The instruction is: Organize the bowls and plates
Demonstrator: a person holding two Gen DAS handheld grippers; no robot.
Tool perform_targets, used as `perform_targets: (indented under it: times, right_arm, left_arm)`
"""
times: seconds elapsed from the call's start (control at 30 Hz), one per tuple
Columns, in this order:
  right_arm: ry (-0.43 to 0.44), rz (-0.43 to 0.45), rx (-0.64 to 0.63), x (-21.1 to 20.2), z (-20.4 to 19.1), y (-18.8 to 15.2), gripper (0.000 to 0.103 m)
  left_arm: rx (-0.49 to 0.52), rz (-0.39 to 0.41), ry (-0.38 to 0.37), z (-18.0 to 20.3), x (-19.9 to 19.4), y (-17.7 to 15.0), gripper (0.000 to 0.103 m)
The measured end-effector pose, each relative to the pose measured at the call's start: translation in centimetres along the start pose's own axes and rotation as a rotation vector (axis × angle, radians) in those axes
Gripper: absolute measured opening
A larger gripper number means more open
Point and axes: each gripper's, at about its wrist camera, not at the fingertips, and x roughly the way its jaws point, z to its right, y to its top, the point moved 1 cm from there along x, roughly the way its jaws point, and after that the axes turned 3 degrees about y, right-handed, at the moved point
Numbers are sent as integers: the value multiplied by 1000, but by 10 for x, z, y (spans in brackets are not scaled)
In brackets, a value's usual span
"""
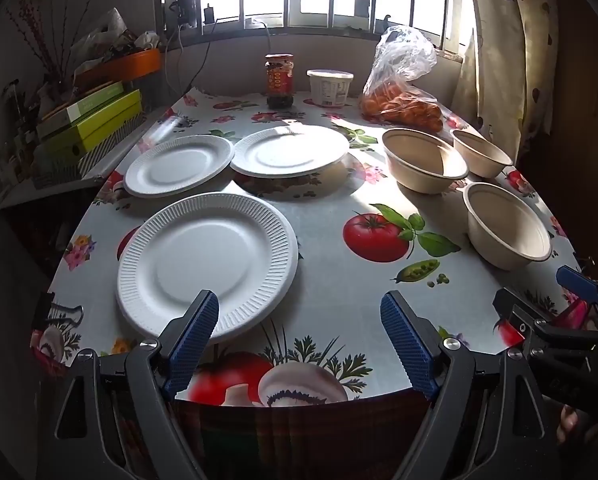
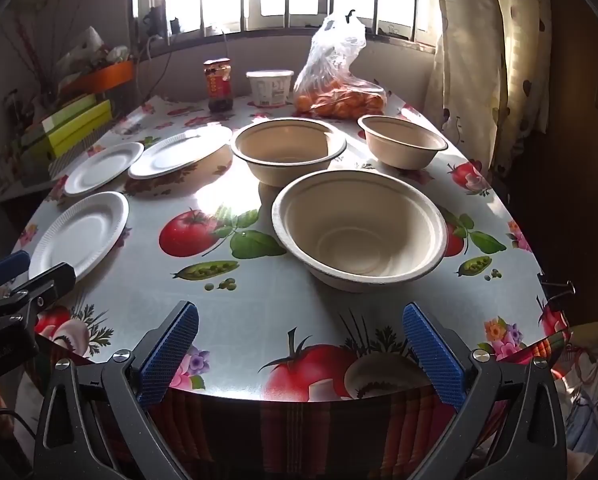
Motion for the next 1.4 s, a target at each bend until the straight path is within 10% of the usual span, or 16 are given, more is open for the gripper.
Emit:
perform_targets:
  times: [1.4]
  right_arm:
    - [-4, 5, -3, -4, 1, 2, 103]
  left_arm:
    - [15, -5, 16, 1, -2, 0, 84]
